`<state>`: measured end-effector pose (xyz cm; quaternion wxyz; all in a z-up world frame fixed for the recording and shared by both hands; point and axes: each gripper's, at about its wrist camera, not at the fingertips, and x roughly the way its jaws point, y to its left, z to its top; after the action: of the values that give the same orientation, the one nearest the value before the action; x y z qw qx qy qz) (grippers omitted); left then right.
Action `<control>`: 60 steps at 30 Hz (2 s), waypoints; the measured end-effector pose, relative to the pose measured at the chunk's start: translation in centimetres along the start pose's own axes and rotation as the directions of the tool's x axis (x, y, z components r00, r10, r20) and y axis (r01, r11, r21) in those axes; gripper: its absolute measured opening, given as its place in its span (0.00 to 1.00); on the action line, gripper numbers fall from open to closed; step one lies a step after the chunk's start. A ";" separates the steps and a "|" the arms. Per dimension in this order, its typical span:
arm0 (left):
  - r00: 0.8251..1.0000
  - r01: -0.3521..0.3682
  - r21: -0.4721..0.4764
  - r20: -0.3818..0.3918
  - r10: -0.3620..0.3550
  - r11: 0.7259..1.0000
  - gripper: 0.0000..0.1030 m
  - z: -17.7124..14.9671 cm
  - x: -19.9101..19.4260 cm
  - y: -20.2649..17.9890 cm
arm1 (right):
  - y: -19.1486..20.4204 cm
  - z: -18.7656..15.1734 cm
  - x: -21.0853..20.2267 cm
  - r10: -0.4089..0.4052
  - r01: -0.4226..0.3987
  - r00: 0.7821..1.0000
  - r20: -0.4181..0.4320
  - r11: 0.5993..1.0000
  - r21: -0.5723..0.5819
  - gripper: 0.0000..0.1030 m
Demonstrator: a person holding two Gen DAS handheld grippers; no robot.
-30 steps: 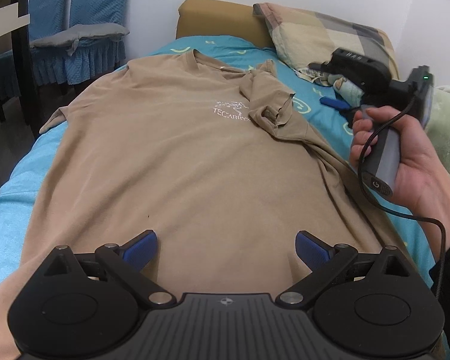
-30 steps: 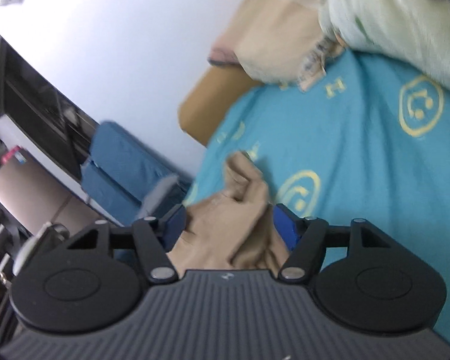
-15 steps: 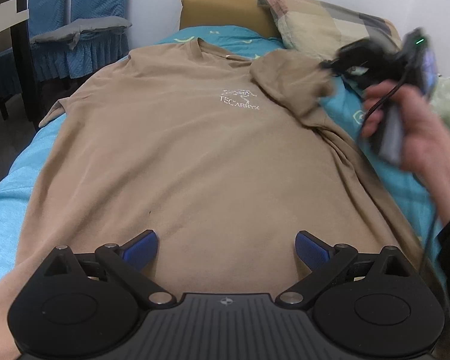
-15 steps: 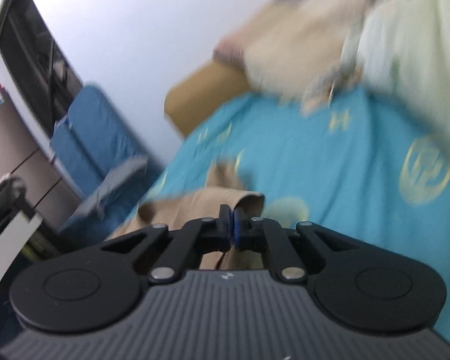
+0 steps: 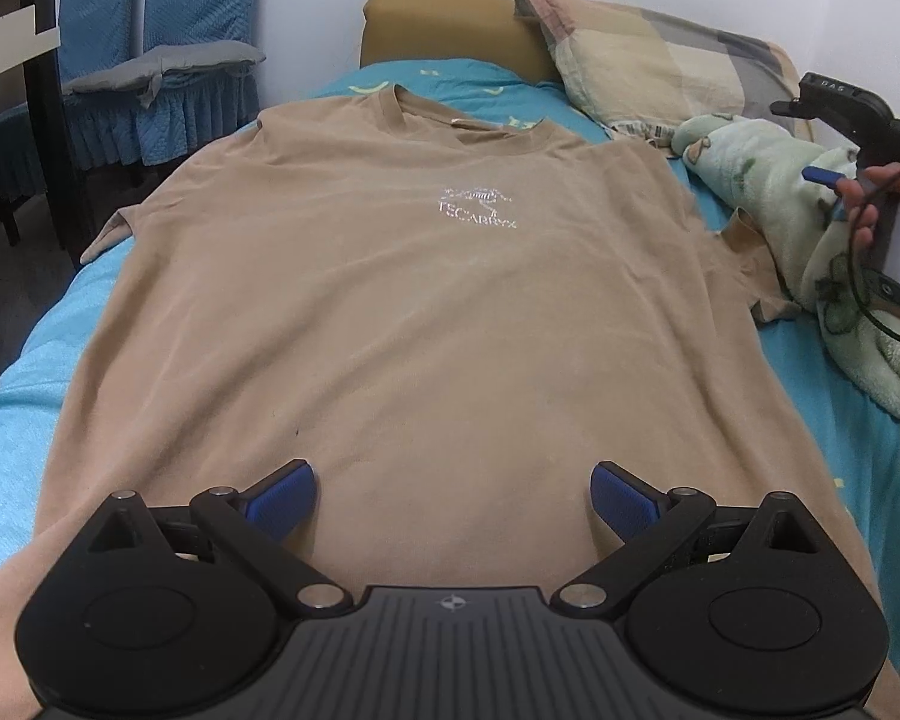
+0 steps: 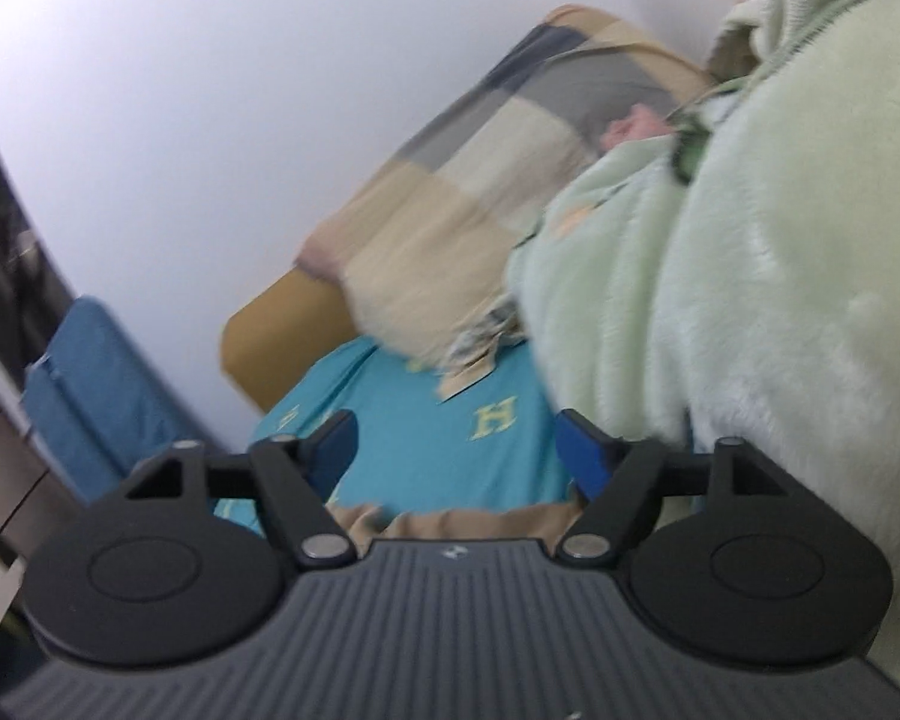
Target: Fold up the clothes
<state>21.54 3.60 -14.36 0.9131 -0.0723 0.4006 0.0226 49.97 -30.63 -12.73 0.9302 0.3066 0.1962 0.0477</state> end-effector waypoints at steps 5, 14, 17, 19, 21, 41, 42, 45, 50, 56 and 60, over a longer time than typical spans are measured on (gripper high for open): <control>1.000 0.006 -0.036 0.017 -0.006 0.999 0.97 0.2 -0.9 0.4 | -1.5 -3.0 -1.4 0.047 -0.016 0.990 -0.133 0.974 0.225 0.73; 0.999 0.002 -0.083 0.046 0.002 0.997 0.97 0.3 -2.8 0.9 | -5.4 -9.5 -6.5 -0.011 0.092 0.991 -0.135 0.783 0.615 0.75; 0.999 0.008 -0.092 0.052 -0.004 0.996 0.97 0.4 -3.3 0.9 | -5.7 -11.5 -5.8 -0.018 0.146 0.977 -0.214 0.789 0.597 0.75; 0.999 0.014 -0.100 0.053 -0.008 0.995 0.97 0.4 -3.5 1.0 | -6.5 -13.0 -5.0 -0.002 0.144 0.975 -0.221 0.762 0.631 0.75; 0.999 0.016 -0.111 0.047 -0.011 0.994 0.97 0.5 -3.5 1.0 | -7.4 -14.1 -4.2 0.031 0.082 0.988 -0.153 0.731 0.677 0.75; 0.998 -0.016 -0.176 0.060 0.027 0.984 0.97 3.2 -1.1 0.7 | -1.6 -7.1 9.1 -0.159 0.161 0.986 -0.045 0.985 0.064 0.04; 0.997 -0.019 -0.180 0.067 0.032 0.984 0.97 3.4 -1.6 0.7 | -0.6 -6.3 8.4 -0.179 0.179 0.984 -0.009 0.984 0.006 0.05; 0.995 -0.006 -0.194 0.097 0.025 0.981 0.97 4.0 -3.4 0.9 | 2.2 -3.5 6.0 -0.241 0.248 0.967 0.084 0.964 -0.099 0.04; 0.985 0.002 -0.174 0.173 0.028 0.985 0.97 4.9 -7.1 1.6 | 8.3 -1.2 2.9 -0.266 0.306 0.948 0.175 0.912 -0.274 0.04; 0.977 0.016 -0.248 0.211 0.038 0.969 0.97 5.5 -9.6 5.5 | 18.0 -4.0 0.7 -0.228 0.339 0.936 0.268 0.791 -0.509 0.05; 0.968 -0.013 -0.259 0.241 0.077 0.966 0.97 5.8 -10.1 8.2 | 25.2 -9.9 3.2 -0.141 0.278 0.958 0.248 0.660 -0.698 0.05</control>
<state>18.16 12.76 -4.00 0.9384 -0.1765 0.2782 0.1037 49.81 -4.17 -6.26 0.9874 -0.1085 0.1142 -0.0129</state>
